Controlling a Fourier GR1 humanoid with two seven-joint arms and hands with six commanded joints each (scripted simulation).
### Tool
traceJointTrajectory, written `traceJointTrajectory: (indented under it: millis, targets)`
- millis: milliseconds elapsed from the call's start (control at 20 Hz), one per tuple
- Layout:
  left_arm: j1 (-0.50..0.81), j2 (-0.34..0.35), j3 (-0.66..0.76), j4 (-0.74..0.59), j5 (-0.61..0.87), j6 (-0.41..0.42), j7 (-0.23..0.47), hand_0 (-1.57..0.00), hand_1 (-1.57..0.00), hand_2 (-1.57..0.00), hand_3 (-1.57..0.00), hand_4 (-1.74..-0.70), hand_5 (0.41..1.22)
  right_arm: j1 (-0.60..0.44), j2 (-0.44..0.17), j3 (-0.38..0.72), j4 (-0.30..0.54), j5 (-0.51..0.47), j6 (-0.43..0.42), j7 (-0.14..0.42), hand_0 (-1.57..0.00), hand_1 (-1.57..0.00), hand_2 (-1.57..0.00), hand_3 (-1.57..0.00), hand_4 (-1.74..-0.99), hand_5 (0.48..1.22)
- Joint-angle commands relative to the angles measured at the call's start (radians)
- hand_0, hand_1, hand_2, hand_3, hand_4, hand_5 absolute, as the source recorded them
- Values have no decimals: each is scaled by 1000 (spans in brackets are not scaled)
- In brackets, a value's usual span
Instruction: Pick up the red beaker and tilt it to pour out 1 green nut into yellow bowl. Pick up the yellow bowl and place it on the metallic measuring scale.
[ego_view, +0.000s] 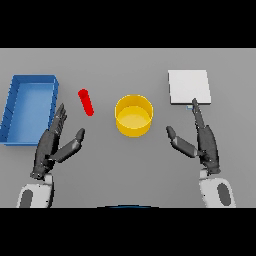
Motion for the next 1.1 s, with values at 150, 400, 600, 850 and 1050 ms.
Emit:
traceJointTrajectory:
  millis: [150,400,600,850,1050]
  targets:
    - [-8,9,-13,-15,-11,-10,85,1,1,1,1,-1139,652,3,1,10,-11,-10,23,21,1,1,1,1,-1118,600]
    - [-115,4,18,126,-7,-8,112,1,1,1,1,-1145,643,-17,-7,-8,-5,-62,59,16,1,1,1,1,-1189,626]
    - [-238,18,69,293,3,-11,67,1,1,1,1,-1178,648,-12,-1,-5,-9,-75,70,8,1,1,1,1,-1219,626]
    - [-365,25,98,458,2,-23,0,1,1,1,1,-1183,637,-4,-4,-13,-7,-80,68,-5,1,1,1,1,-1227,625]
    - [-457,21,109,574,-20,-11,-32,1,1,1,1,-1201,654,6,9,-2,-9,-81,73,0,1,1,1,1,-1229,628]
